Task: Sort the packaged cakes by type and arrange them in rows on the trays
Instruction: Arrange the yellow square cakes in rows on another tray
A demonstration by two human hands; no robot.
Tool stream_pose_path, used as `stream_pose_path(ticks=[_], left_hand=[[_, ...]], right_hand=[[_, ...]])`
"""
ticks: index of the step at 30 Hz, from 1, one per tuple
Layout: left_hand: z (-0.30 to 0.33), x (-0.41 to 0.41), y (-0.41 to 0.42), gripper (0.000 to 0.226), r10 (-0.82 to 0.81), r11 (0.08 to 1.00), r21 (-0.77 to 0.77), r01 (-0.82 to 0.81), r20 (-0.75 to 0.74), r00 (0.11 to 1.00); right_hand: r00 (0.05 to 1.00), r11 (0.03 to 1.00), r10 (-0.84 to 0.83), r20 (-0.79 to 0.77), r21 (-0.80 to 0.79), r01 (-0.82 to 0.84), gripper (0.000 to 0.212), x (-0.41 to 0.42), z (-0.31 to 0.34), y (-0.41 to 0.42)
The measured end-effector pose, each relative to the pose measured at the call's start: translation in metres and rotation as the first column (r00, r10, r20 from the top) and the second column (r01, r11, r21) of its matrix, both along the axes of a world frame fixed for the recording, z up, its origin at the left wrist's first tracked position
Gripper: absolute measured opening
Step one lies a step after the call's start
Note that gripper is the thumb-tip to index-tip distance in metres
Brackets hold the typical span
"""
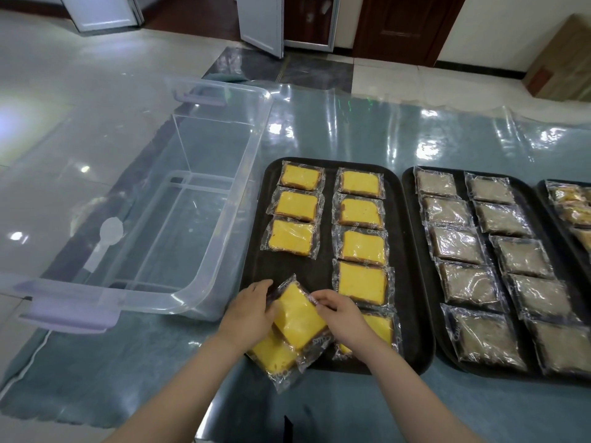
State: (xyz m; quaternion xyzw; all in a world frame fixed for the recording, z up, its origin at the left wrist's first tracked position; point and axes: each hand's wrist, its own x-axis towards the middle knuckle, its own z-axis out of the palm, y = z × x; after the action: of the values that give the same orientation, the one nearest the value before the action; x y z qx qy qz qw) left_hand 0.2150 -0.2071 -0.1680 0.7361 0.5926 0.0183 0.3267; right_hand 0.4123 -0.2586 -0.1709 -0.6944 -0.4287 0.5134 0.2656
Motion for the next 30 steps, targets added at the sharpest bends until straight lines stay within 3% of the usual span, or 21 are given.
stream_pose_path(ticks=[4, 8, 14, 18, 25, 30], left_hand=[[0.001, 0.009, 0.003, 0.033, 0.117, 0.987, -0.123, -0.103, 0.109, 0.987], [-0.003, 0.012, 0.011, 0.014, 0.209, 0.970, -0.160, -0.182, 0.176, 0.962], [-0.006, 0.015, 0.017, 0.017, 0.342, 0.934, -0.194, -0.302, 0.230, 0.911], [-0.009, 0.015, 0.025, 0.019, 0.422, 0.904, -0.210, -0.374, 0.283, 0.861], [-0.014, 0.019, 0.035, 0.016, 0.468, 0.882, -0.228, -0.413, 0.316, 0.825], [-0.015, 0.028, 0.041, 0.011, 0.401, 0.915, -0.141, -0.378, 0.213, 0.891]], right_hand=[[0.998, 0.999, 0.052, -0.036, 0.000, -0.052, 0.027, 0.006, 0.003, 0.000], [0.995, 1.000, 0.000, -0.097, -0.001, 0.000, 0.022, 0.013, 0.006, 0.001], [0.941, 0.980, -0.186, -0.284, -0.116, 0.159, 0.020, 0.025, 0.004, -0.003], [0.877, 0.981, -0.162, -0.452, -0.171, 0.093, 0.027, 0.037, -0.001, -0.007], [0.923, 0.971, -0.223, -0.314, -0.153, 0.182, 0.007, 0.038, -0.005, 0.002], [0.969, 0.972, -0.232, -0.089, -0.058, 0.228, 0.003, 0.041, -0.007, 0.017]])
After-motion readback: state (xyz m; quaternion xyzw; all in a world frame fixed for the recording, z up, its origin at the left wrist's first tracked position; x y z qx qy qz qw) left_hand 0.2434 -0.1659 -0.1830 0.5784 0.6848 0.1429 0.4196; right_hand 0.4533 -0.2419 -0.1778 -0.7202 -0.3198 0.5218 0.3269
